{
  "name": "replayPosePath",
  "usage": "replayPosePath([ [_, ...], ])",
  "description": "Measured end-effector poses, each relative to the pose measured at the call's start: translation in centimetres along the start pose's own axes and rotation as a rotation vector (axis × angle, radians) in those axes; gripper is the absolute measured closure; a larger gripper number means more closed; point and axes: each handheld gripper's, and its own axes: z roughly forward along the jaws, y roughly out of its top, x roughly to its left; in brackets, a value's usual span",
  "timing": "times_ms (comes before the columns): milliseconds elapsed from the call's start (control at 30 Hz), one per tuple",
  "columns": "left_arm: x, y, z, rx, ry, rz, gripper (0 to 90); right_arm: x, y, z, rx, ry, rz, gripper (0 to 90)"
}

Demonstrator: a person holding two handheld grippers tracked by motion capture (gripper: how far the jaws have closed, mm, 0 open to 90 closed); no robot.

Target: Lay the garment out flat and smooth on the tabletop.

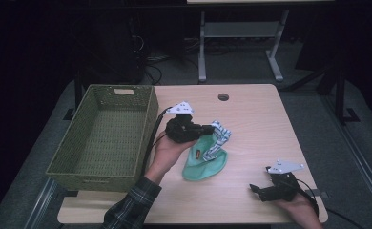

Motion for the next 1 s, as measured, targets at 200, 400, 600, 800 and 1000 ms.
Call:
replayPosePath([
  [200, 1.4, -1.6, 0.9, 0.032, 0.066, -0.028, 89.5, 0.0, 0.0, 0.0, 0.001, 0.0, 0.0, 6.3],
  [400, 2.5, -3.0, 1.3, 0.067, 0.127, -0.039, 89.4, 0.0, 0.0, 0.0, 0.001, 0.0, 0.002, 6.3],
  [600, 3.4, -4.1, 1.7, 0.092, 0.156, -0.062, 89.3, 0.0, 0.0, 0.0, 0.001, -0.002, 0.001, 6.3],
  [800, 3.7, -4.8, 2.0, 0.111, 0.158, -0.063, 89.2, 0.3, 0.4, -0.2, 0.001, 0.0, -0.004, 22.4],
  [1000, 3.8, -5.1, 2.0, 0.115, 0.151, -0.064, 89.3, 0.9, 2.0, 0.0, -0.022, 0.007, -0.018, 34.3],
])
